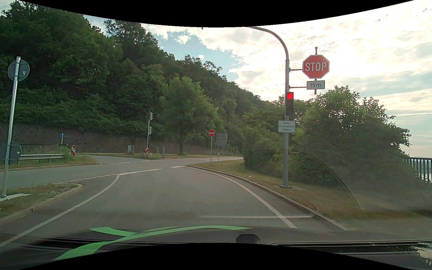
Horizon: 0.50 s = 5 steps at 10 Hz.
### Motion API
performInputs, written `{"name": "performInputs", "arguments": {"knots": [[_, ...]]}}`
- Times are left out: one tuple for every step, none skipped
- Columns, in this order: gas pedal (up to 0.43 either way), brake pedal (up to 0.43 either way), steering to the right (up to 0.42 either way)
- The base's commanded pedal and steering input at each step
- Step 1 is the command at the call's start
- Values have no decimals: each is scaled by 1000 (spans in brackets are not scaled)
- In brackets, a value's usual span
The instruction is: Follow the waypoints while adhering to traffic rules and regulations
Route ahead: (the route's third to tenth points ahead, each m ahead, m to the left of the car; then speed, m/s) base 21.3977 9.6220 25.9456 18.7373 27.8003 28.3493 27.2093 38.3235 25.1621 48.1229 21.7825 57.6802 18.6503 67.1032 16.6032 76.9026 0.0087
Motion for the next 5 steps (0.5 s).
{"name": "performInputs", "arguments": {"knots": [[0, 183, -97], [0, 189, -96], [0, 189, -97], [0, 195, -96], [0, 195, -96]]}}
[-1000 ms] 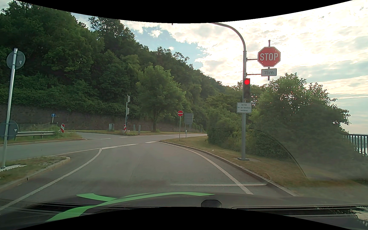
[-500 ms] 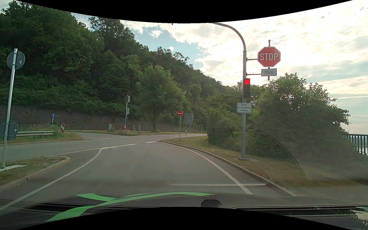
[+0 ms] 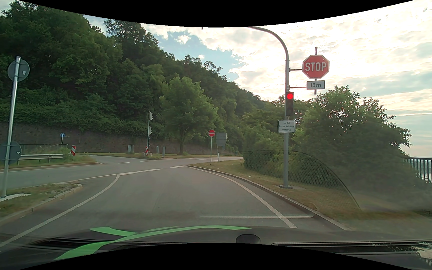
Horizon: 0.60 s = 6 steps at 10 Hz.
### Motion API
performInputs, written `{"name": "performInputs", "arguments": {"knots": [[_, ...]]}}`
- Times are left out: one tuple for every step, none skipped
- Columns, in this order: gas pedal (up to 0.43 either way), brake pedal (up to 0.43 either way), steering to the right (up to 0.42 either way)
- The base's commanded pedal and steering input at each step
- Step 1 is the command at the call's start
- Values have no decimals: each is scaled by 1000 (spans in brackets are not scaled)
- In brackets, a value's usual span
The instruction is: Follow the waypoints while adhering to traffic rules and regulations
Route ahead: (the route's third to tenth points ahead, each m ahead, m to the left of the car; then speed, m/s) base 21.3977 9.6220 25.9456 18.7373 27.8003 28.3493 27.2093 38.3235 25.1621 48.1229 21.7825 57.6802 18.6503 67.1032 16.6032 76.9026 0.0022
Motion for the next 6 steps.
{"name": "performInputs", "arguments": {"knots": [[0, 195, -96], [0, 195, -96], [0, 195, -96], [0, 195, -97], [0, 201, -97], [0, 213, -97]]}}
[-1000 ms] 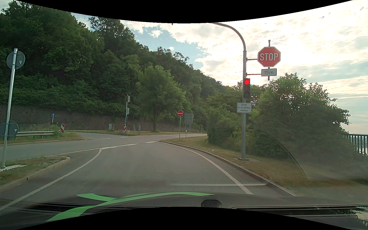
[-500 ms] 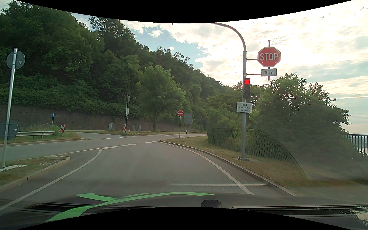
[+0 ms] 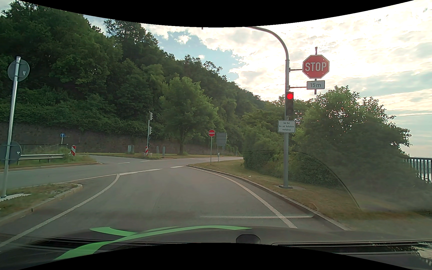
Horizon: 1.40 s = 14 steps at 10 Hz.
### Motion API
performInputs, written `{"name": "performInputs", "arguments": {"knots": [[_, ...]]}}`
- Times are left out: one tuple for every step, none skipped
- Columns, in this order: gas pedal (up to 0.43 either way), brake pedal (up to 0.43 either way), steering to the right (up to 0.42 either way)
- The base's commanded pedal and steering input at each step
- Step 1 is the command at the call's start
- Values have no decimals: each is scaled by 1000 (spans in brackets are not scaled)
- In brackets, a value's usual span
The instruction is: Follow the waypoints while adhering to traffic rules and regulations
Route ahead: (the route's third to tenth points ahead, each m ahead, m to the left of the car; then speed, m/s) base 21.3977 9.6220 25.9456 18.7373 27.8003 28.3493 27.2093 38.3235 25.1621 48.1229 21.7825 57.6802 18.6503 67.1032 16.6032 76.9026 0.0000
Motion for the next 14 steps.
{"name": "performInputs", "arguments": {"knots": [[0, 213, -97], [0, 220, -96], [0, 220, -97], [0, 220, -96], [0, 220, -97], [0, 226, -97], [0, 226, -96], [0, 232, -96], [0, 232, -97], [0, 232, -96], [0, 232, -97], [0, 232, -97], [0, 232, -96], [0, 232, -96]]}}
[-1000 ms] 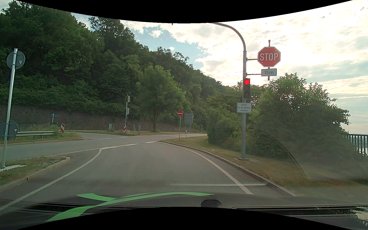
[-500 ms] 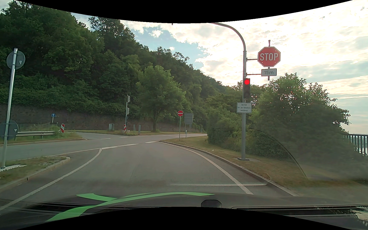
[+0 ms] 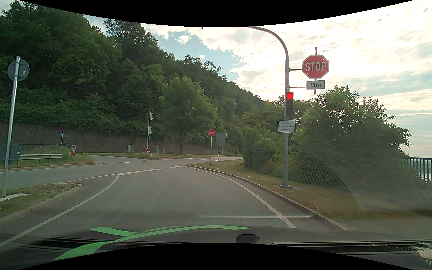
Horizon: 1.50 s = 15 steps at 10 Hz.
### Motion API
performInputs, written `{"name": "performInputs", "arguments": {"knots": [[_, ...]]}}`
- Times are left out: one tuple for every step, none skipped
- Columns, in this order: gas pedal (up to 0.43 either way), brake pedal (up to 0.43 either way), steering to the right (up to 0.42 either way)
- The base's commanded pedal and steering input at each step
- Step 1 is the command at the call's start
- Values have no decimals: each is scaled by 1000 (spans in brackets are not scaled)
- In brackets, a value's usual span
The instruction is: Follow the waypoints while adhering to traffic rules and regulations
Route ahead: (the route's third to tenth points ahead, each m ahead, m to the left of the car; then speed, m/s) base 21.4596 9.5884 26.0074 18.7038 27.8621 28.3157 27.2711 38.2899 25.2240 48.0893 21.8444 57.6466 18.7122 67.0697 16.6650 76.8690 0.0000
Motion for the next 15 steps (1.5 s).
{"name": "performInputs", "arguments": {"knots": [[0, 232, -96], [0, 232, -97], [0, 232, -96], [0, 232, -97], [0, 232, -96], [0, 232, -96], [0, 232, -96], [0, 232, -97], [0, 232, -96], [0, 232, -97], [0, 232, -97], [0, 232, -96], [0, 232, -96], [0, 232, -96], [0, 232, -97]]}}
